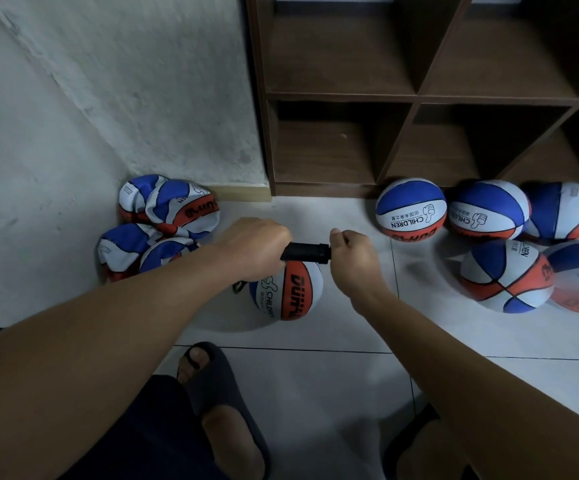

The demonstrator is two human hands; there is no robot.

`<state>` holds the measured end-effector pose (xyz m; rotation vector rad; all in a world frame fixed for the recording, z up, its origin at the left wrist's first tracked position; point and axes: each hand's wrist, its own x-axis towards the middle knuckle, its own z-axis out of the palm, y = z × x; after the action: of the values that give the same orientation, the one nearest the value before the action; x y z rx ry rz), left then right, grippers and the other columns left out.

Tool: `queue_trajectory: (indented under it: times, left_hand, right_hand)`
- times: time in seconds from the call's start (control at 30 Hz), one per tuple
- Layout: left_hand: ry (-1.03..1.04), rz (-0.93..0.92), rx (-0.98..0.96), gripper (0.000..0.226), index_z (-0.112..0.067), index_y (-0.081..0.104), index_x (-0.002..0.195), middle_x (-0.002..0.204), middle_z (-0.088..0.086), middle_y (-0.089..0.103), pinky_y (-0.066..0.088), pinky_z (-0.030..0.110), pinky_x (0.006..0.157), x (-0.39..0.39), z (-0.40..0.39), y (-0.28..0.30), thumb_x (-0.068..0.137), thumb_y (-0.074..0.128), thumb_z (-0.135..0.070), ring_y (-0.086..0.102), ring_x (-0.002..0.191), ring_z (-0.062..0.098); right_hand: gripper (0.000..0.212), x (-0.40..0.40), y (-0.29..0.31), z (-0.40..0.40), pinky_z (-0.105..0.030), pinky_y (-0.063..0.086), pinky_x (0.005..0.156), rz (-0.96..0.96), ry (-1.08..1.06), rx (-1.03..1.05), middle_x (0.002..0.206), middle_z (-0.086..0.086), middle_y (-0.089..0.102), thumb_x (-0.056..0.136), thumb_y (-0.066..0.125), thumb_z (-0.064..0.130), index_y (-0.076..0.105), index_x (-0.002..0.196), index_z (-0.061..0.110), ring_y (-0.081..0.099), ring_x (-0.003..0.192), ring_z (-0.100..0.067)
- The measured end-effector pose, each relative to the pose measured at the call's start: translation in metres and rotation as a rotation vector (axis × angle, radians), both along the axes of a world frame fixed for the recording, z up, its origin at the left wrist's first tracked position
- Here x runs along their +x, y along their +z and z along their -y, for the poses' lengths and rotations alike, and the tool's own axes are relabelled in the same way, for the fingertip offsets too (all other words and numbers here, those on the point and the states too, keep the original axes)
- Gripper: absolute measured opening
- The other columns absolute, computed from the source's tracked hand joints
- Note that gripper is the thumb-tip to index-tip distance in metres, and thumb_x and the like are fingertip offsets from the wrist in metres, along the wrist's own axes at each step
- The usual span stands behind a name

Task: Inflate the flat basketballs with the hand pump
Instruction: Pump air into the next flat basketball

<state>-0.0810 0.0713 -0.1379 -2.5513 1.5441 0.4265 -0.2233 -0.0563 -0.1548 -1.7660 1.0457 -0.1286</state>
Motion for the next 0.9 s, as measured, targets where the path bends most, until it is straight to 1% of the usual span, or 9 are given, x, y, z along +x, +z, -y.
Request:
queue_trajectory:
  times: [0.17,0.27,0.37,0.47,0.53,0.6,0.63,0.77,0.9]
  left_hand:
    - [-0.006,-0.018,-0.056,0.023,-0.027,0.056,0.072,0.067,-0.005,0.061,0.04,0.029,0.051,0.004,0.001,-0.002,0.091,0.066,-0.021,0.061,0.058,0.018]
    - [-0.004,0.001,-0.103,0.022,-0.029,0.057,0.074,0.067,-0.007,0.06,0.038,0.03,0.051,0.013,-0.003,-0.004,0.093,0.067,-0.028,0.058,0.058,0.014]
    - [0.033,0.033,-0.086,0.027,-0.031,0.055,0.074,0.068,-0.008,0.06,0.038,0.031,0.051,0.027,-0.011,0.0,0.097,0.067,-0.037,0.057,0.059,0.012]
    - [0.051,0.044,-0.062,0.026,-0.03,0.055,0.075,0.071,-0.008,0.061,0.044,0.032,0.053,0.033,-0.016,0.001,0.097,0.066,-0.038,0.059,0.061,0.014]
    - [0.046,0.054,-0.065,0.023,-0.03,0.056,0.074,0.07,-0.007,0.061,0.047,0.032,0.054,0.025,-0.014,0.0,0.095,0.066,-0.033,0.059,0.06,0.015]
    - [0.039,0.028,-0.067,0.021,-0.029,0.056,0.074,0.069,-0.006,0.061,0.046,0.032,0.053,0.015,-0.009,-0.002,0.092,0.067,-0.027,0.06,0.059,0.016]
    - [0.037,0.026,-0.072,0.02,-0.028,0.056,0.074,0.069,-0.006,0.06,0.045,0.032,0.052,0.012,-0.006,-0.002,0.092,0.067,-0.026,0.06,0.059,0.016]
    - [-0.029,0.112,-0.069,0.02,-0.027,0.059,0.077,0.067,-0.007,0.059,0.037,0.029,0.048,0.008,0.001,0.0,0.094,0.068,-0.034,0.058,0.056,0.017]
    - [-0.033,0.097,0.003,0.014,-0.025,0.062,0.078,0.067,-0.005,0.061,0.046,0.03,0.049,0.002,0.001,-0.001,0.09,0.068,-0.024,0.061,0.056,0.018]
  right_hand:
    - [0.045,0.001,0.003,0.01,-0.032,0.037,0.056,0.008,0.025,-0.027,0.069,-0.003,0.051,0.113,0.043,0.041,0.053,0.081,0.012,0.046,0.06,-0.018]
    - [0.047,-0.001,0.006,0.025,-0.033,0.038,0.057,0.019,0.036,-0.084,0.067,-0.002,0.05,0.113,0.046,0.043,0.054,0.082,0.009,0.047,0.059,-0.018]
    - [0.047,-0.01,0.004,0.056,-0.037,0.037,0.062,0.038,-0.045,-0.14,0.066,-0.005,0.049,0.111,0.051,0.038,0.054,0.077,0.006,0.046,0.064,-0.021]
    - [0.04,-0.019,0.0,0.08,-0.034,0.043,0.063,0.041,-0.151,-0.057,0.07,-0.003,0.055,0.108,0.054,0.035,0.059,0.076,0.012,0.048,0.07,-0.023]
    - [0.031,-0.018,-0.001,0.077,-0.035,0.049,0.072,0.042,-0.207,-0.024,0.079,-0.001,0.059,0.108,0.053,0.033,0.061,0.082,0.017,0.054,0.079,-0.024]
    - [0.029,-0.013,-0.001,0.062,-0.039,0.049,0.082,0.045,-0.218,-0.049,0.086,-0.002,0.062,0.109,0.05,0.032,0.063,0.093,0.012,0.056,0.082,-0.023]
    - [0.031,-0.01,0.001,0.052,-0.039,0.048,0.08,0.044,-0.205,-0.07,0.085,-0.003,0.062,0.111,0.048,0.032,0.063,0.095,0.011,0.055,0.079,-0.02]
    - [0.042,-0.003,0.003,0.014,-0.034,0.036,0.06,0.028,-0.11,-0.105,0.07,-0.004,0.055,0.114,0.043,0.037,0.056,0.084,0.009,0.05,0.063,-0.02]
    - [0.045,-0.002,0.0,0.0,-0.032,0.037,0.055,0.024,-0.029,-0.02,0.069,-0.003,0.054,0.115,0.04,0.04,0.058,0.088,0.009,0.049,0.059,-0.017]
